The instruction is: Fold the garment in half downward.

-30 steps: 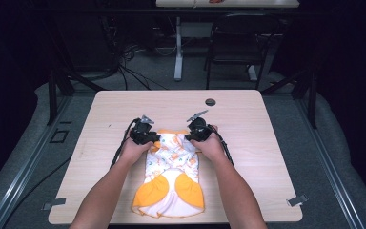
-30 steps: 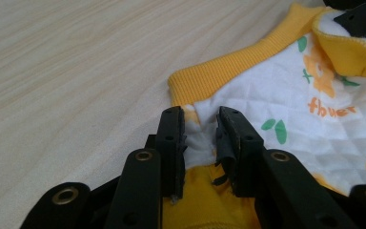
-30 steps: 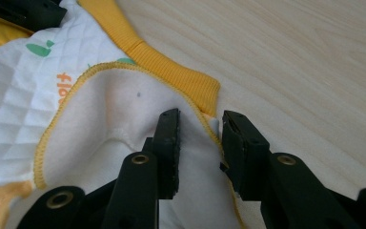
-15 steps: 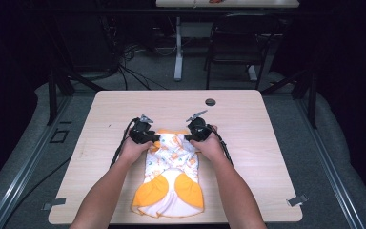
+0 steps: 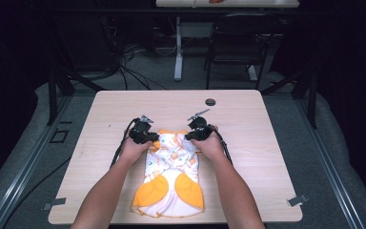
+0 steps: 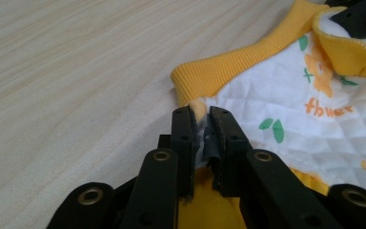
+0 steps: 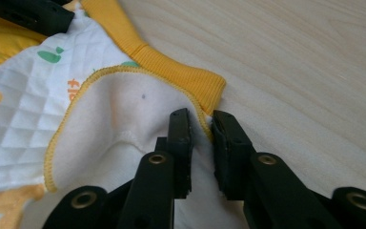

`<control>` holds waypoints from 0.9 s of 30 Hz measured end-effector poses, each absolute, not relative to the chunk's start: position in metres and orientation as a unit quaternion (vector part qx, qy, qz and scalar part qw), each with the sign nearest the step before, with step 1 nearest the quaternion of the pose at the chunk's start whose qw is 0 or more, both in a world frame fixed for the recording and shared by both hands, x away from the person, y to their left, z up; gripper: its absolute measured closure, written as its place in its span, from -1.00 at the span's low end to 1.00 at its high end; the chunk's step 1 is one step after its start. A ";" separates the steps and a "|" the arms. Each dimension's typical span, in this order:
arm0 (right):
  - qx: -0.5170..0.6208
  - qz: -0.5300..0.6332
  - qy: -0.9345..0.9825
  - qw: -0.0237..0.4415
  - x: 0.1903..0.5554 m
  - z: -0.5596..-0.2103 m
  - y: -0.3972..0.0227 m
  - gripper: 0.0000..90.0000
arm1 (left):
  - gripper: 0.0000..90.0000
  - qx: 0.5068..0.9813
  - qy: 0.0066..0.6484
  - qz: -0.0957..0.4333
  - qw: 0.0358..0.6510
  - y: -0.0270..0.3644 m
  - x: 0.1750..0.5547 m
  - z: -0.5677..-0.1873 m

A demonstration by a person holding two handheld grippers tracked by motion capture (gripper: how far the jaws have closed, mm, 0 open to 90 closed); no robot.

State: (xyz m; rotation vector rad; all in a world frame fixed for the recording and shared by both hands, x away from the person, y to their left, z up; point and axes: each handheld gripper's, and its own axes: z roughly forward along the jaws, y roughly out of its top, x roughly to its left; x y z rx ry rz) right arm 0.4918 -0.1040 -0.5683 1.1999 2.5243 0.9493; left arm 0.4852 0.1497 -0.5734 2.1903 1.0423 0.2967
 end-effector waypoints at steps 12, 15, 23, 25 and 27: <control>0.351 0.291 0.875 0.162 0.479 -0.556 -0.095 0.87 | 0.95 0.843 0.389 0.144 0.343 0.149 0.477 -0.559; 0.342 0.296 0.876 0.169 0.476 -0.549 -0.095 0.87 | 0.95 0.840 0.386 0.148 0.351 0.152 0.475 -0.552; 0.333 0.322 0.868 0.177 0.469 -0.533 -0.098 0.87 | 0.95 0.836 0.377 0.159 0.365 0.158 0.469 -0.536; 0.328 0.322 0.870 0.177 0.468 -0.529 -0.098 0.87 | 0.95 0.836 0.374 0.161 0.368 0.159 0.467 -0.532; 0.326 0.325 0.869 0.180 0.467 -0.524 -0.098 0.87 | 0.95 0.835 0.370 0.167 0.372 0.160 0.465 -0.526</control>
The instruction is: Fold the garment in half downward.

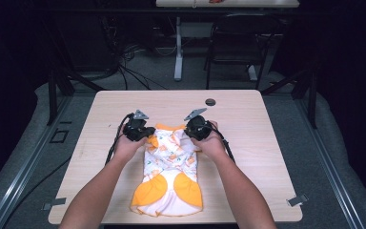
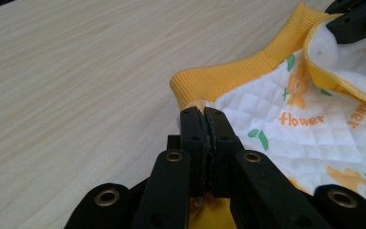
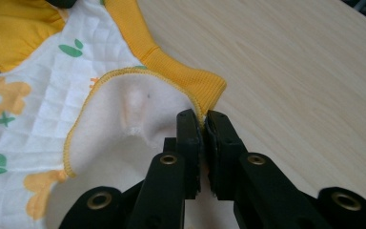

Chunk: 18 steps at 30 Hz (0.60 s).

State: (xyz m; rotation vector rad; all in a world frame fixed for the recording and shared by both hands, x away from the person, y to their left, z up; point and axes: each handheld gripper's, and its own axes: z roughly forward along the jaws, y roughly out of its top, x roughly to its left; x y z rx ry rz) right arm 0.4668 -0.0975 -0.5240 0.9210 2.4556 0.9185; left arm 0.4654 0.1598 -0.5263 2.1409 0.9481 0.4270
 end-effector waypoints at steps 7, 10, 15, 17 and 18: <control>0.312 0.338 0.866 0.196 0.464 -0.499 -0.096 0.87 | 0.95 0.830 0.362 0.180 0.384 0.166 0.464 -0.504; 0.307 0.342 0.864 0.205 0.464 -0.489 -0.094 0.87 | 0.95 0.826 0.363 0.185 0.389 0.168 0.463 -0.496; 0.297 0.348 0.862 0.220 0.463 -0.474 -0.090 0.87 | 0.95 0.820 0.363 0.195 0.397 0.172 0.464 -0.485; 0.289 0.352 0.861 0.228 0.463 -0.468 -0.089 0.87 | 0.95 0.817 0.361 0.202 0.401 0.172 0.464 -0.480; 0.288 0.355 0.859 0.232 0.463 -0.464 -0.089 0.87 | 0.95 0.816 0.360 0.206 0.403 0.172 0.464 -0.477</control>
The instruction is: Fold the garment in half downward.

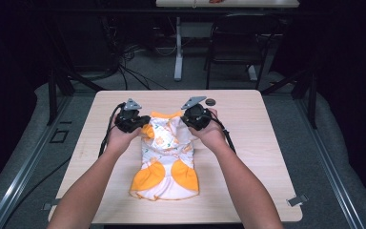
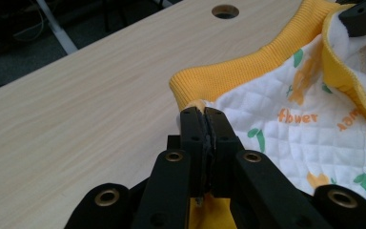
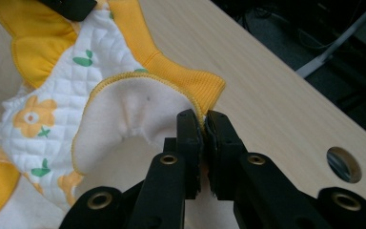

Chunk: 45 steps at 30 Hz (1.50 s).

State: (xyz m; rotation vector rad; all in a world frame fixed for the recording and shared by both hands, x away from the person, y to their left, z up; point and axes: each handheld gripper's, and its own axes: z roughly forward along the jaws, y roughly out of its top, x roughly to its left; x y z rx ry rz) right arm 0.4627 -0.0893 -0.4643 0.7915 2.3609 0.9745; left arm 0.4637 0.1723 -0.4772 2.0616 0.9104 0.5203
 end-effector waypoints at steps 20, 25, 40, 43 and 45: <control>0.253 0.357 0.863 0.251 0.437 -0.469 -0.094 0.87 | 0.95 0.825 0.328 0.206 0.411 0.174 0.440 -0.485; 0.240 0.359 0.867 0.247 0.425 -0.473 -0.095 0.87 | 0.95 0.828 0.321 0.199 0.415 0.176 0.429 -0.489; 0.217 0.346 0.882 0.235 0.400 -0.488 -0.094 0.87 | 0.95 0.841 0.305 0.172 0.412 0.181 0.403 -0.509; 0.217 0.346 0.884 0.229 0.396 -0.493 -0.095 0.87 | 0.95 0.842 0.305 0.164 0.413 0.181 0.399 -0.514; 0.216 0.343 0.886 0.225 0.393 -0.496 -0.096 0.87 | 0.95 0.843 0.303 0.160 0.414 0.182 0.396 -0.517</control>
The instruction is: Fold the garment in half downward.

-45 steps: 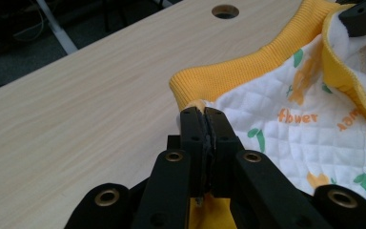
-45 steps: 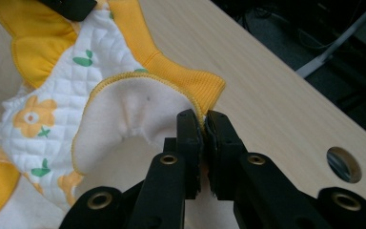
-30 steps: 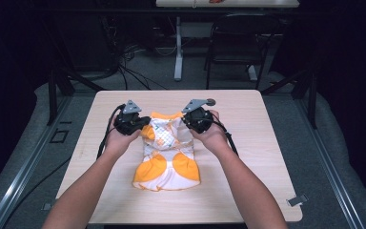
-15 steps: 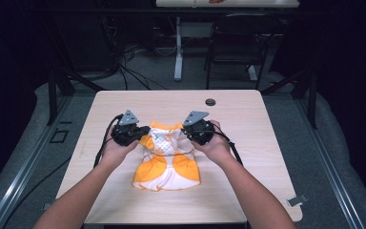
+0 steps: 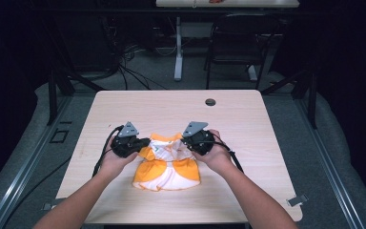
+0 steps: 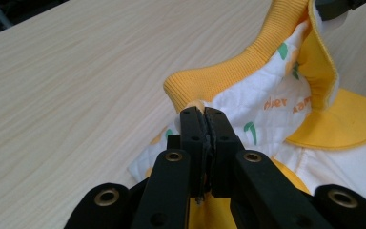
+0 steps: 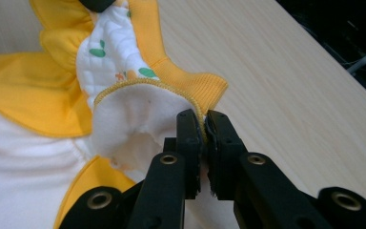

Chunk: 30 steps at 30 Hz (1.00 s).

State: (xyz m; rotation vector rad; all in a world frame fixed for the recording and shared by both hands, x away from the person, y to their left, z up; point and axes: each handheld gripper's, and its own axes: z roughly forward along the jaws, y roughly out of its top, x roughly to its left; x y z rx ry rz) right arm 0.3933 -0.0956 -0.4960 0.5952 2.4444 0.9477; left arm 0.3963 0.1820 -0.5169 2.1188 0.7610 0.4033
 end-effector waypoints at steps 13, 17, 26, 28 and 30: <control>0.221 0.357 0.886 0.195 0.372 -0.521 -0.103 0.86 | 0.94 0.853 0.290 0.137 0.412 0.181 0.374 -0.536; 0.224 0.365 0.884 0.187 0.366 -0.528 -0.107 0.86 | 0.93 0.853 0.289 0.127 0.416 0.181 0.369 -0.539; 0.230 0.380 0.882 0.159 0.353 -0.534 -0.112 0.77 | 0.91 0.852 0.287 0.113 0.424 0.186 0.355 -0.546; 0.227 0.383 0.882 0.154 0.348 -0.535 -0.113 0.77 | 0.92 0.852 0.284 0.112 0.426 0.186 0.351 -0.548; 0.222 0.383 0.884 0.147 0.344 -0.537 -0.113 0.77 | 0.91 0.852 0.282 0.108 0.427 0.188 0.347 -0.548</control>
